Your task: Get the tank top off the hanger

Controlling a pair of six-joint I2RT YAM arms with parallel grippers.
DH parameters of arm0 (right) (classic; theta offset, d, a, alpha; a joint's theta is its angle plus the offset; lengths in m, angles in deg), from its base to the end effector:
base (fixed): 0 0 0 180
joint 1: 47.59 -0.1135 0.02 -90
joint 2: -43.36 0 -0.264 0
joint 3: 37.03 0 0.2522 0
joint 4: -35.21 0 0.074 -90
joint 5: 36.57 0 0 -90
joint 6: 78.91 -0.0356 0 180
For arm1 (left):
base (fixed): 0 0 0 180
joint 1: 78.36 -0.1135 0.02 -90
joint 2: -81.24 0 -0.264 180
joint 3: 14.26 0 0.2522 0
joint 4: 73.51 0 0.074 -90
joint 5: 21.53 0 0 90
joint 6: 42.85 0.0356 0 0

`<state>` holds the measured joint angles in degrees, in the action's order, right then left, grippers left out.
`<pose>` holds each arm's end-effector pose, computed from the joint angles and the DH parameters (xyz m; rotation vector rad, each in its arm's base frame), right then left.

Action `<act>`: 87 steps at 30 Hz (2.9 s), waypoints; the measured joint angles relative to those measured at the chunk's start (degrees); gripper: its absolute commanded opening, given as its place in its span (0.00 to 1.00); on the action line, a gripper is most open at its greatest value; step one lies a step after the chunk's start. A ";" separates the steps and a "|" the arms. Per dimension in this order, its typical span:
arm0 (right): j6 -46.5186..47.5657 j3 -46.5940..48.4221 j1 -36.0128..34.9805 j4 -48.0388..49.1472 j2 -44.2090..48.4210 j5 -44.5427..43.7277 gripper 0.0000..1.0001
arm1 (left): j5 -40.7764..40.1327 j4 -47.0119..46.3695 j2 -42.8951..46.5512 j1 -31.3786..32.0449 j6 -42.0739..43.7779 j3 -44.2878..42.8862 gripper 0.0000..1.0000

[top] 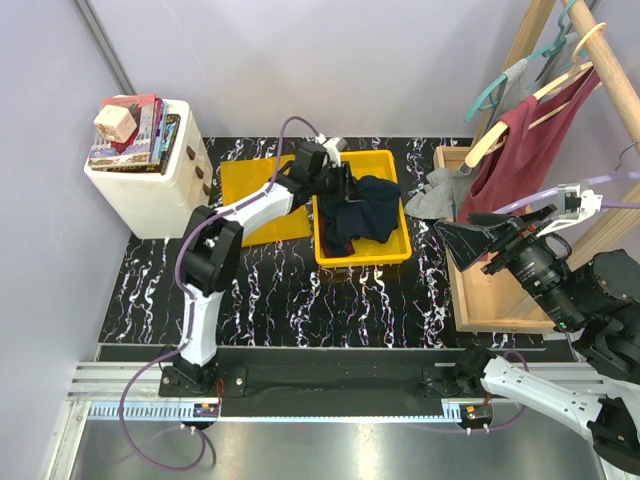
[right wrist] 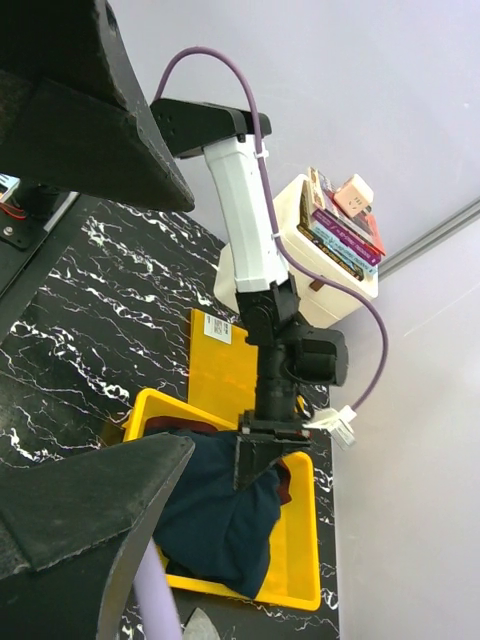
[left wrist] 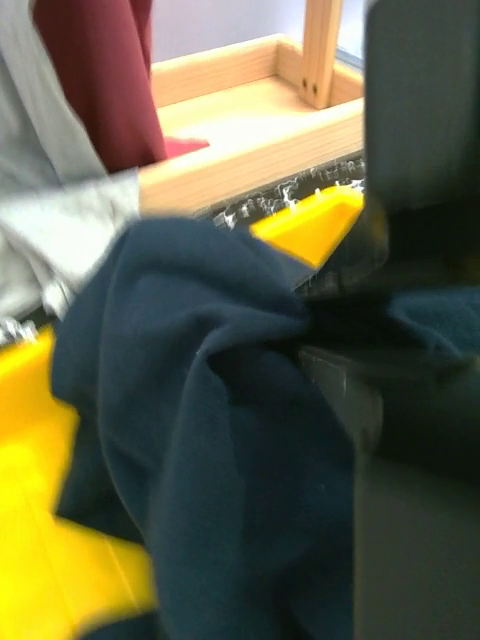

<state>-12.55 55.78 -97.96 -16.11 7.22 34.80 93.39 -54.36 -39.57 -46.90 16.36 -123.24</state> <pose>0.0423 0.0333 0.4900 -0.0845 1.5326 0.8004 0.4129 -0.2702 0.2338 0.2932 2.2377 -1.0787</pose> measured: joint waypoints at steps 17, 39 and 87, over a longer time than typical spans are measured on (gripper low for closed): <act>5.88 15.85 0.00 -5.60 -3.80 -4.39 1.00 | 0.15 -4.39 22.01 1.51 2.67 8.26 0.84; 4.70 20.76 0.00 -7.78 -0.90 -3.28 1.00 | 1.64 -25.51 -3.08 19.43 5.38 -32.72 0.97; 2.51 18.93 0.00 -8.83 3.39 -1.66 1.00 | -17.92 -24.11 -12.70 26.56 -0.11 -45.40 0.00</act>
<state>-10.03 74.70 -97.96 -24.94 10.60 33.14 75.47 -78.47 -52.27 -20.34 16.25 -168.64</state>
